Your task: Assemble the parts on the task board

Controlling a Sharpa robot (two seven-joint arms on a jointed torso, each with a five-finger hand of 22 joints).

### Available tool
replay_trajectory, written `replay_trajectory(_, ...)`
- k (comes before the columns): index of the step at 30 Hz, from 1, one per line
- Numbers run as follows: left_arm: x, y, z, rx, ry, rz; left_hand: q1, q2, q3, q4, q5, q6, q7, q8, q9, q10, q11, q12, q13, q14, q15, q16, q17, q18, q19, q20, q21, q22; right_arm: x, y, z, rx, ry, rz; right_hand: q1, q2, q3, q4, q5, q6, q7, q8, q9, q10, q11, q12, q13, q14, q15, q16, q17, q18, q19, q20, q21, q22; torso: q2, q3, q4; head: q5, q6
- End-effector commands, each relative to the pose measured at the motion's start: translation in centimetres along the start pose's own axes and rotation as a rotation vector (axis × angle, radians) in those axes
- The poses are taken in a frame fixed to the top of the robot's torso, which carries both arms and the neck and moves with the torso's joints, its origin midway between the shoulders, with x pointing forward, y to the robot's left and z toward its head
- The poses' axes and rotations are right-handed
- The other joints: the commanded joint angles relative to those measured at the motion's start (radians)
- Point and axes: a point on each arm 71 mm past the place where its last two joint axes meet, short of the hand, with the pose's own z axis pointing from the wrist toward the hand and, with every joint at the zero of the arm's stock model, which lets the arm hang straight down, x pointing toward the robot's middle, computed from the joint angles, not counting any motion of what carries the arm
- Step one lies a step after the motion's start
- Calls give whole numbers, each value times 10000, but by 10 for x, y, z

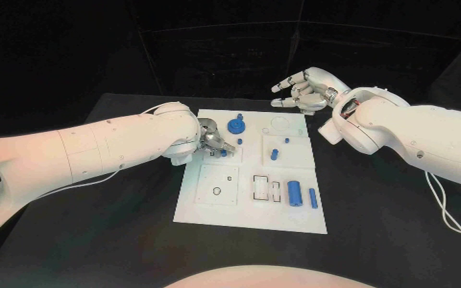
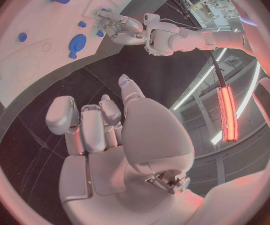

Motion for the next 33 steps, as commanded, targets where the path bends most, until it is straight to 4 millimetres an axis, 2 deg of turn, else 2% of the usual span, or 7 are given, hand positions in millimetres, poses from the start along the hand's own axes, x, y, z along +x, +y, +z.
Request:
replay_trajectory(1,-1,1,0,62,-134,-82,52,-41,-193,72,-66,53,-17,-55,-9,39,-30,64,13,1040,-78,31,2634,-172,345,-73,25,577,0,2,1,-105,58,23,-40,60,-43,2,29,22,11,56,-3,-43,-11,-40,-10,178,-78,-62,-10,146,-25,-9,-35,-13,1,-5,-1,-18,11)
replay_trajectory(7,-2,2,-3,242,-313,-206,256,22,-666,242,-73,46,-20,-73,3,23,-43,43,-7,1040,-82,31,2634,-163,331,-95,-6,544,0,1,0,-106,56,21,-62,64,-65,22,30,17,12,60,-4,-49,-10,-44,-20,176,-78,-75,-24,149,-34,-8,-49,-31,0,-4,3,-15,25)
replay_trajectory(11,-8,1,-10,495,-303,-235,549,93,-1011,306,-69,-49,8,-117,10,-86,-23,-108,-166,1040,-72,31,2634,-117,252,-96,-157,331,-1,1,0,-98,39,13,-66,64,-69,26,31,15,12,61,-4,-49,-10,-43,-20,176,-77,-77,-26,149,-35,-8,-51,-34,-3,-15,0,40,61)
replay_trajectory(17,-37,-4,-29,851,-457,-268,972,160,-1406,310,-72,-329,117,-289,-49,-286,68,-320,-392,1040,-10,31,2634,-65,153,-52,-350,77,-3,-1,0,-51,-11,-6,-93,64,-100,49,33,9,13,66,-5,-66,-9,-60,-46,158,-76,-136,-108,162,-73,-8,-92,-94,-11,-3,19,52,81)
replay_trajectory(22,-69,1,-36,537,-656,-205,1161,175,-1796,427,-73,-493,201,-441,-136,-417,140,-428,-512,1040,50,31,2634,-34,93,1,-477,-79,-3,-2,1,-40,-16,-10,-93,64,-100,49,33,9,13,66,-5,-66,-9,-60,-46,158,-76,-136,-108,162,-73,-8,-92,-94,-5,11,7,78,97)
replay_trajectory(27,-93,9,-30,48,-900,-334,1448,278,-2120,499,-72,-692,310,-696,-313,-519,233,-482,-580,1040,124,31,2634,-9,49,63,-583,-202,-2,-2,2,-38,-7,-10,-93,64,-100,49,33,9,13,66,-5,-66,-9,-60,-46,158,-76,-136,-108,162,-73,-8,-92,-94,7,4,-3,93,122)
replay_trajectory(33,-105,13,-17,-362,-1066,-85,1604,368,-2420,614,-73,-688,357,-831,-448,-540,277,-445,-560,1040,169,31,2634,-9,57,112,-592,-191,-1,-1,3,-52,20,-7,-103,64,-115,59,35,6,12,70,-5,-68,-9,-59,-49,154,-76,-150,-122,165,-84,-8,-106,-112,34,-31,-39,100,128)
